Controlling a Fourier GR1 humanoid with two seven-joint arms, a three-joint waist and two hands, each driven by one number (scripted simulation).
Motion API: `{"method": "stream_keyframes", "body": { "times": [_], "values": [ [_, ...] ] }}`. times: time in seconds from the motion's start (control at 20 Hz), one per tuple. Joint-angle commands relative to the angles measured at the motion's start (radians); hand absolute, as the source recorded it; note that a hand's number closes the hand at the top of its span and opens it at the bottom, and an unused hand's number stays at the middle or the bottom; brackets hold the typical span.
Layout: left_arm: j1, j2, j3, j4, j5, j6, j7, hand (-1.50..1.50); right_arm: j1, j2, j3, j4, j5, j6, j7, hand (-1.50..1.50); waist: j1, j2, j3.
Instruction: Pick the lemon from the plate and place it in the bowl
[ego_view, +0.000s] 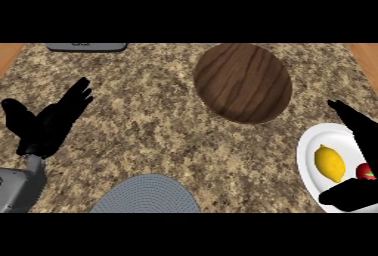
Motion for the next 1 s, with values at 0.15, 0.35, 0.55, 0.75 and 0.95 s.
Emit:
{"method": "stream_keyframes", "body": {
  "times": [0.15, 0.35, 0.55, 0.75, 0.95],
  "values": [
    [-0.025, -0.052, 0.011, 0.037, -0.055, 0.001, 0.0, 0.0, -0.085, 0.067, 0.039, -0.006, 0.002, 0.12, 0.181, -1.5, -0.008, -0.001, 0.0],
    [0.033, -0.065, 0.007, -0.03, -0.068, 0.015, 0.003, 0.0, -0.091, 0.067, 0.037, 0.097, 0.028, 0.122, 0.149, -1.5, -0.001, -0.001, 0.001],
    [0.026, -0.047, 0.047, 0.006, -0.068, -0.034, -0.012, 0.0, -0.002, 0.034, -0.007, 0.11, 0.044, 0.13, 0.058, -1.5, -0.013, -0.001, 0.001],
    [0.03, -0.055, 0.05, -0.075, -0.073, -0.028, 0.072, 0.0, -0.02, 0.068, -0.03, 0.135, 0.056, 0.158, 0.052, -1.5, -0.009, -0.003, 0.001],
    [-0.018, -0.061, 0.106, 0.057, -0.082, -0.09, -0.007, 0.0, -0.048, 0.133, -0.017, 0.251, 0.137, 0.137, -0.022, -1.5, -0.008, 0.0, 0.001]
  ]
}}
